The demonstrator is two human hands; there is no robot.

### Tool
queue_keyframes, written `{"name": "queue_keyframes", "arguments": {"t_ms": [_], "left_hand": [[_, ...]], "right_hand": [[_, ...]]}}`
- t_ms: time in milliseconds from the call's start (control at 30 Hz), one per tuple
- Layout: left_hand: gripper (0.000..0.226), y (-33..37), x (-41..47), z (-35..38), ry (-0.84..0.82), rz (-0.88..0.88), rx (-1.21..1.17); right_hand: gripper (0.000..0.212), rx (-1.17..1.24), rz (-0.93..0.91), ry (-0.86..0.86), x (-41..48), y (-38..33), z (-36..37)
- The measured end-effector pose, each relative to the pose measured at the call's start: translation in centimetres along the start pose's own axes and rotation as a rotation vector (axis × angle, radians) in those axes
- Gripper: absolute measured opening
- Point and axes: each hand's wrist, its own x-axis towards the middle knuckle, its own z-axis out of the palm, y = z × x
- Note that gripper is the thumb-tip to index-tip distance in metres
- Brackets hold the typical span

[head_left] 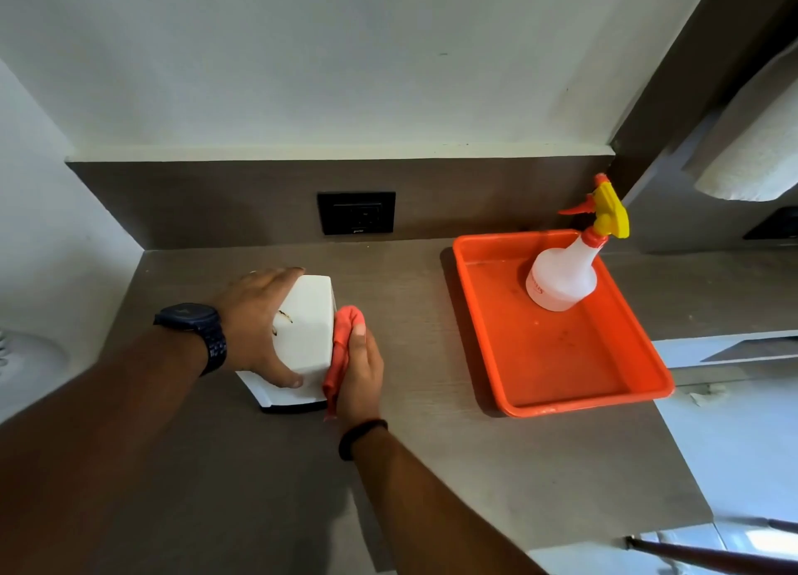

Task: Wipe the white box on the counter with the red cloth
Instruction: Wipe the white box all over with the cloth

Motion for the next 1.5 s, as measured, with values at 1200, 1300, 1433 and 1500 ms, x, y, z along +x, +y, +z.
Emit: {"name": "queue_keyframes", "arguments": {"t_ms": [1200, 1300, 1433, 1500], "left_hand": [[0.146, -0.7, 0.0, 0.3, -0.009, -0.017, -0.044], [0.142, -0.8, 0.0, 0.4, 0.031, -0.001, -0.052], [0.130, -1.1, -0.1, 0.4, 0.068, 0.034, -0.086], [0.129, -1.2, -0.1, 0.4, 0.071, 0.039, -0.104]], "right_hand": [[0.040, -0.166, 0.013, -0.017, 0.7, -3.0, 1.3], [0.033, -0.188, -0.094, -0.018, -0.1, -2.5, 1.9], [0.053, -0.372, -0.238, -0.122, 1.0, -4.9, 2.2], [0.062, -0.484, -0.258, -0.232, 1.8, -5.9, 2.0]]}}
